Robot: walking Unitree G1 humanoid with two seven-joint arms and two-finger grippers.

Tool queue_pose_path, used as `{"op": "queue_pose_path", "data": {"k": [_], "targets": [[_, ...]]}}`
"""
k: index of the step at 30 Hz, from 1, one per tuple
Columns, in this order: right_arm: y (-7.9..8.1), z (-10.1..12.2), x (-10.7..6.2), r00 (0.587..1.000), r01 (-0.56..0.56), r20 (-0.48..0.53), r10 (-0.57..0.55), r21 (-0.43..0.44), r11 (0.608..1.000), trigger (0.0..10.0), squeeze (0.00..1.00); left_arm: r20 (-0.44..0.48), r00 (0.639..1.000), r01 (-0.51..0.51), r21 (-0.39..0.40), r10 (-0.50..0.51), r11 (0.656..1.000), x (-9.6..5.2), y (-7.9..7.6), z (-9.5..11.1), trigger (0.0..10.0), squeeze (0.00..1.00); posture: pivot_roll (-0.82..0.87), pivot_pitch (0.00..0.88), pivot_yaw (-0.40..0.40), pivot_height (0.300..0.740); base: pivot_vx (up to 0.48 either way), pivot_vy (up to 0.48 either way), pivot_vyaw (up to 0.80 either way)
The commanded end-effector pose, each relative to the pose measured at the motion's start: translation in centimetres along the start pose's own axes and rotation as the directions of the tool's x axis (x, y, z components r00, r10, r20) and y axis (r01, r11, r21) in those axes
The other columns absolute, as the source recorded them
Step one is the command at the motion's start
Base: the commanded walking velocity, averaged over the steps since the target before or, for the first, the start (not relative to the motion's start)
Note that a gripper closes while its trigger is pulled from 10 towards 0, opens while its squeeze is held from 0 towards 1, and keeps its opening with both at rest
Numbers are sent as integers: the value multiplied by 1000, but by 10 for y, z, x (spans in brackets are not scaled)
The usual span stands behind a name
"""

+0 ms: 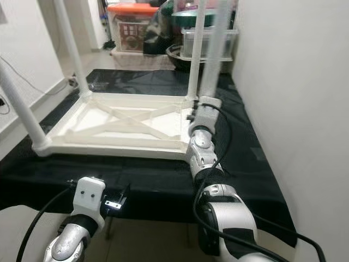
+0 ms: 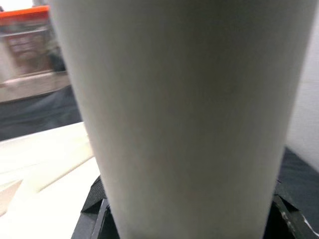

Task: Building children table

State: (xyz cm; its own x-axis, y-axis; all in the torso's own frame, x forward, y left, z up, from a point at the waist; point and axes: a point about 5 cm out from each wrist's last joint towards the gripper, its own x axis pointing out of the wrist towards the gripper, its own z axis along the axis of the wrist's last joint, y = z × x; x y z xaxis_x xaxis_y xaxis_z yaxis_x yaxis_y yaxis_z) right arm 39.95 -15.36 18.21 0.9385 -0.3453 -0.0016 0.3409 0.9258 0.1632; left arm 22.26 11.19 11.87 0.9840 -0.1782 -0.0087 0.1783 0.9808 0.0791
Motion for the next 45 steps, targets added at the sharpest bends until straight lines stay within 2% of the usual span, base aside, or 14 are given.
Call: {"op": "queue_pose_path", "data": {"k": [1,5,7,10,11,15,18,21,30,31,32,40,44,45], "targets": [[3,-8,-3,999,-11,-43,17,137,990,10000,0,-17,1000,6,8,-6,1000,0,-1,-4,10000,0,-18,0,13,734,0,0,0],[14,-3,-4,994,-106,0,107,116,987,10000,0,-12,1000,9,7,-9,1000,1,-2,-3,10000,0,-24,0,8,734,0,0,0],[34,9,-8,946,-319,90,312,83,944,10000,1000,-9,1000,3,2,-3,1000,2,-2,-3,10000,0,-57,0,10,734,0,0,0],[44,16,-10,875,-478,130,466,76,875,10000,1000,-13,1000,9,2,-9,1000,2,-4,-4,10000,0,-57,0,10,734,0,0,0],[47,20,-10,833,-549,144,534,97,830,10000,0,-14,1000,13,4,-13,1000,2,-4,-4,10000,0,-58,0,14,734,0,0,0],[55,21,-17,611,-787,109,784,185,588,10000,0,-14,1000,15,7,-15,1000,1,-3,-4,10000,0,-57,0,16,734,0,0,0],[55,21,-17,611,-787,109,784,185,588,10000,0,-14,1000,15,7,-15,1000,1,-3,-4,10000,0,-57,0,16,734,0,0,0],[52,15,-33,212,-956,53,976,220,196,10000,0,-11,1000,10,7,-10,1000,2,-2,-3,10000,0,-29,0,13,734,0,0,0],[49,6,-53,-214,-950,-52,975,243,-196,10000,0,-12,1000,-2,10,3,1000,2,0,-2,10000,0,3,0,4,734,0,0,0],[54,2,-56,-254,-944,-87,963,239,-227,3569,0,-14,1000,-8,10,8,1000,1,1,-3,10000,0,3,0,4,734,0,0,0],[60,-3,-58,-229,-958,-128,965,207,-200,0,0,-15,1000,-11,10,11,1000,0,1,-4,10000,0,0,0,3,734,0,0,0],[74,-3,-44,154,-980,-95,983,115,165,0,0,-14,1000,-10,10,10,1000,2,0,-4,10000,0,1,0,0,734,0,0,0],[67,-6,-25,528,-843,-148,836,33,538,0,0,-8,1000,-6,13,6,1000,3,0,-2,10000,0,0,0,-3,734,0,0,0],[39,-13,-7,827,-546,-167,538,-7,838,0,0,-8,1000,-9,11,9,1000,3,0,-2,10000,0,-18,0,-4,734,0,0,0]]}}
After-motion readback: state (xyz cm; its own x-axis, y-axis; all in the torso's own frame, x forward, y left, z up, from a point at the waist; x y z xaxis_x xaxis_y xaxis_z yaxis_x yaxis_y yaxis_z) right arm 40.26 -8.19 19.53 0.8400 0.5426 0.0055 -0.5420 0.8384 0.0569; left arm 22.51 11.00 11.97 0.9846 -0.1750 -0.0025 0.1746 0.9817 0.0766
